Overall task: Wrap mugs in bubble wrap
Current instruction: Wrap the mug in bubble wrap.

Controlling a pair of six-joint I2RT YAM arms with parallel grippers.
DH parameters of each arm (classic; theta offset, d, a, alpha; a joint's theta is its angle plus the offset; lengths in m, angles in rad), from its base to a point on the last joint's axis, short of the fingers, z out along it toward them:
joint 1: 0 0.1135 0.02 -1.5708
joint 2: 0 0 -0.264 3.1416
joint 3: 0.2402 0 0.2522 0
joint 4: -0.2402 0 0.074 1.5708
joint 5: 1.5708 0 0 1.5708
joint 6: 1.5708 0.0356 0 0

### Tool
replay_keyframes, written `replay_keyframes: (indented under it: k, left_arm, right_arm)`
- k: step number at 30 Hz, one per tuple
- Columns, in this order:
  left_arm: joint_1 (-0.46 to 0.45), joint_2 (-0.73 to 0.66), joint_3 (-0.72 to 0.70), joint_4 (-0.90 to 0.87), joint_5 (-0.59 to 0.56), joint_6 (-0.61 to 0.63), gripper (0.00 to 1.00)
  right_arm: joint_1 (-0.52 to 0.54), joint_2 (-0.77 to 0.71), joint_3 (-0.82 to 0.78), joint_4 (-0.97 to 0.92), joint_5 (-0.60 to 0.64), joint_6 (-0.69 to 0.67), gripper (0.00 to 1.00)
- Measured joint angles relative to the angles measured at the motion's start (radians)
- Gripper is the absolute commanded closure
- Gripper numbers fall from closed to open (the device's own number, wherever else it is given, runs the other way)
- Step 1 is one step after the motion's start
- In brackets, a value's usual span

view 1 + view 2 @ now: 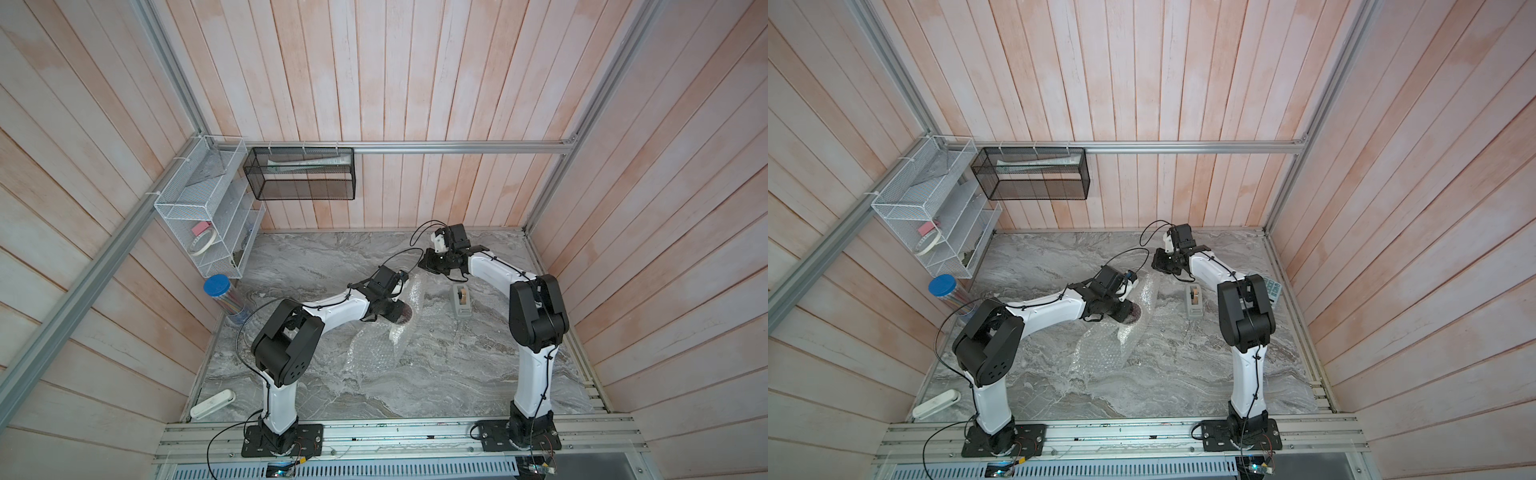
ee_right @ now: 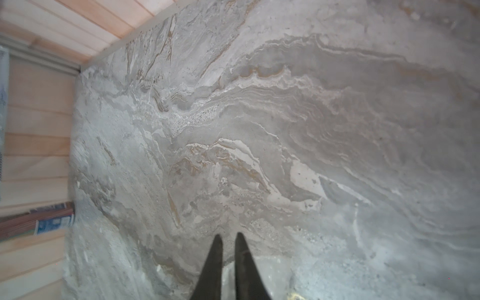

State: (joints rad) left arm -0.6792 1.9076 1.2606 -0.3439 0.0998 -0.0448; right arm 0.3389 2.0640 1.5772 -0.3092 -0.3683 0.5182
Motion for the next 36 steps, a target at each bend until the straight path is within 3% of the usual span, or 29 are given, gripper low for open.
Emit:
replay_keyframes:
  k: [8,20,27,36]
  left_arm:
    - [0.0,0.0,0.0,0.001,0.0,0.0,0.63]
    - [0.0,-0.039,-0.051,0.048,0.0,-0.046,0.54]
    - [0.004,-0.123,-0.133,0.101,0.016,-0.09,0.52]
    - [0.021,-0.201,-0.201,0.153,0.048,-0.119,0.51]
  right_arm:
    - [0.004,-0.102,-0.089,0.012,-0.016,0.013,1.0]
    - [0.109,-0.462,-0.46,0.188,-0.164,0.161,1.0]
    - [0.175,-0.485,-0.607,0.267,-0.205,0.25,1.0]
    - [0.223,-0.479,-0.623,0.319,-0.232,0.282,1.0]
